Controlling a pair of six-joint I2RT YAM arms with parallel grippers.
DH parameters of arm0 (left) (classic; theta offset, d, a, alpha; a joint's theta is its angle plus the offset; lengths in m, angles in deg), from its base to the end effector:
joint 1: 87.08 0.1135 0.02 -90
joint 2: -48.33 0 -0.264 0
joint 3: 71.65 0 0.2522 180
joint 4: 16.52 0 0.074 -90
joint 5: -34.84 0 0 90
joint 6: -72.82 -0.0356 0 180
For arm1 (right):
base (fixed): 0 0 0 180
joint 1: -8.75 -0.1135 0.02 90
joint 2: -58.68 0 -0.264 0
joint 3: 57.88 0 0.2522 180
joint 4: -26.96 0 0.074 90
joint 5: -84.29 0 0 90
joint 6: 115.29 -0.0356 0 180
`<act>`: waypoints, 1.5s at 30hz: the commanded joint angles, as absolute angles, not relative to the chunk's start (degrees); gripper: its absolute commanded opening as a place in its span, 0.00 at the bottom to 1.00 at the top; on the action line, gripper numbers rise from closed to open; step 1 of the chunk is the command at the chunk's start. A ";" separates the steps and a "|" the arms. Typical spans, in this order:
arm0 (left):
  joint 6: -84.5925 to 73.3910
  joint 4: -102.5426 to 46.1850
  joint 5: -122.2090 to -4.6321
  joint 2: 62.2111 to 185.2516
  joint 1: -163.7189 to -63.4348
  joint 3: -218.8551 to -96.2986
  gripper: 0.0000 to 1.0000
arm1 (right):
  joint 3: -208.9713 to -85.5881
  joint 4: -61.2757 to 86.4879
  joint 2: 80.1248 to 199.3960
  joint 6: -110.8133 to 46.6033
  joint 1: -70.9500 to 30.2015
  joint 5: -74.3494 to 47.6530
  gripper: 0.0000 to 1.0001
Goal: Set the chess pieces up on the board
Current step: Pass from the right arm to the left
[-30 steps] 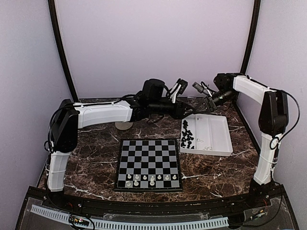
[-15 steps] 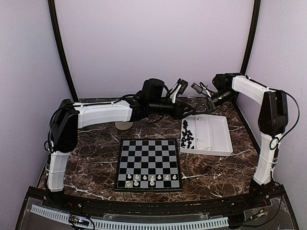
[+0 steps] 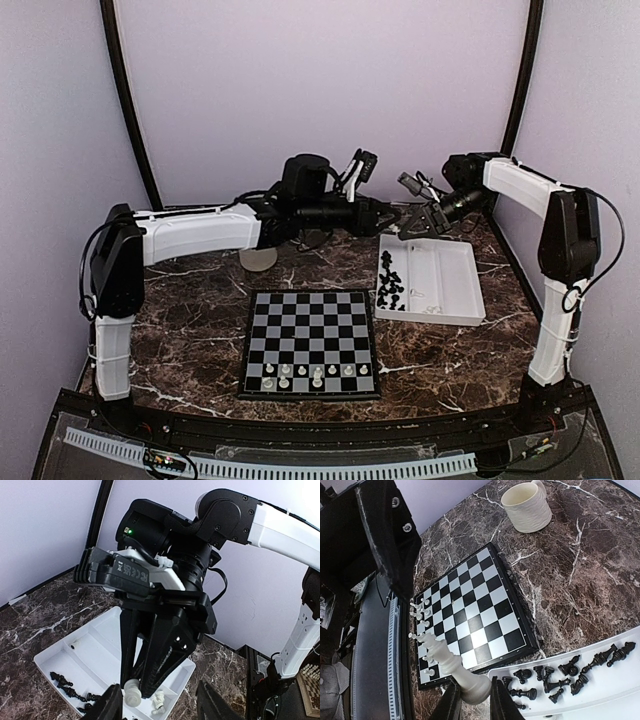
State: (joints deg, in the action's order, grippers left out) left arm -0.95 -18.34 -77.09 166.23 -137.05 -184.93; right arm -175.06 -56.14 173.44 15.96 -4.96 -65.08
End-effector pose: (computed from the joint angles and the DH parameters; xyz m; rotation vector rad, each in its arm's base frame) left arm 0.3122 -0.3924 0.3145 0.8176 1.6263 -1.1663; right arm 0.3789 0.1240 0.2730 -1.2259 2.1113 1.3029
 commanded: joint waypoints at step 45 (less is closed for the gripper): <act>2.18 -19.46 -81.14 169.98 -136.54 -189.27 0.09 | -176.63 -56.80 170.69 15.12 -6.78 -67.05 0.21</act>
State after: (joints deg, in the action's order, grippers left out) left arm 2.63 -20.33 -79.69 171.43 -136.42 -188.26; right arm -176.07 -57.41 172.78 14.63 -6.01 -67.22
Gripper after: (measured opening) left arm 0.146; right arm 0.204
